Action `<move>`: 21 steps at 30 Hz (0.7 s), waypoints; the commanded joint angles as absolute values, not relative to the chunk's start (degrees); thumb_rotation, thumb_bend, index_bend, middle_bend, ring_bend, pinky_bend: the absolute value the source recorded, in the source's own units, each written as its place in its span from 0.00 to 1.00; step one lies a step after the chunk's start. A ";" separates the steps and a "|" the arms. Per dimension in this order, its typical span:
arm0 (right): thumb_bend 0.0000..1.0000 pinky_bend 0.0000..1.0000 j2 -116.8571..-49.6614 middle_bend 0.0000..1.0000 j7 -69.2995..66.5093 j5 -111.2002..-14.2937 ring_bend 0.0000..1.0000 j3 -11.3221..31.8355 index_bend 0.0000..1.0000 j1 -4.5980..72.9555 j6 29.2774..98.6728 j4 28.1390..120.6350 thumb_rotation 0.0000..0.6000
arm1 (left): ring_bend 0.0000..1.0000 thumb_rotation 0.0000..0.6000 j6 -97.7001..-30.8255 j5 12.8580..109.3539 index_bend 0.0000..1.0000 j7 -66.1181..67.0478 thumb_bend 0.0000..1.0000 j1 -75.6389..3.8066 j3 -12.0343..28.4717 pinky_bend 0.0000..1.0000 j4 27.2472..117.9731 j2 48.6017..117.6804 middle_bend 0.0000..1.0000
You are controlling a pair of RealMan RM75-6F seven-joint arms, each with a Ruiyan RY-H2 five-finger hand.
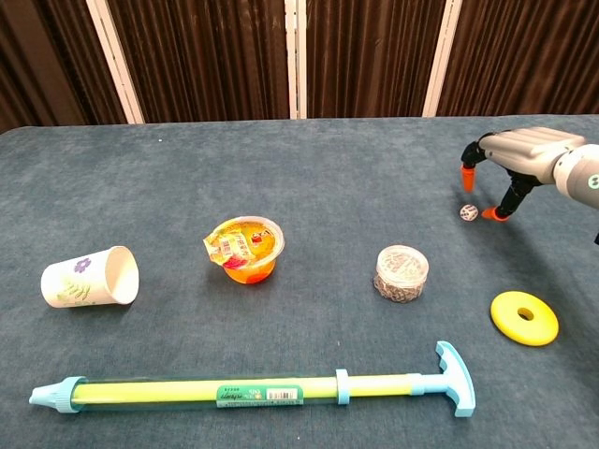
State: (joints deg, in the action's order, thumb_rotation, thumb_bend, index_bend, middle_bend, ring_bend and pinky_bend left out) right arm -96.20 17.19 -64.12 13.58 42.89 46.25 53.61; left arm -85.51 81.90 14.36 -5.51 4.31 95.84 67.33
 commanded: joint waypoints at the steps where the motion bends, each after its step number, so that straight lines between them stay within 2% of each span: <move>1: 0.20 0.00 -97.01 0.15 16.85 -63.95 0.00 13.40 0.45 43.21 45.85 52.34 1.00 | 0.00 1.00 -85.48 81.85 0.00 14.39 0.04 -5.53 4.30 0.00 95.86 67.33 0.00; 21: 0.20 0.00 -100.56 0.20 13.53 -65.25 0.00 12.87 0.50 44.07 45.43 46.66 1.00 | 0.00 1.00 -85.08 81.15 0.00 14.51 0.04 -5.91 4.52 0.00 95.53 67.52 0.00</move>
State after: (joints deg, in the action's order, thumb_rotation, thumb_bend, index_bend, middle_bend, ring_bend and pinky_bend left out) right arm -100.50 13.58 -65.20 12.90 44.04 45.46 46.73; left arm -85.08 81.15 14.51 -5.91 4.52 95.53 67.51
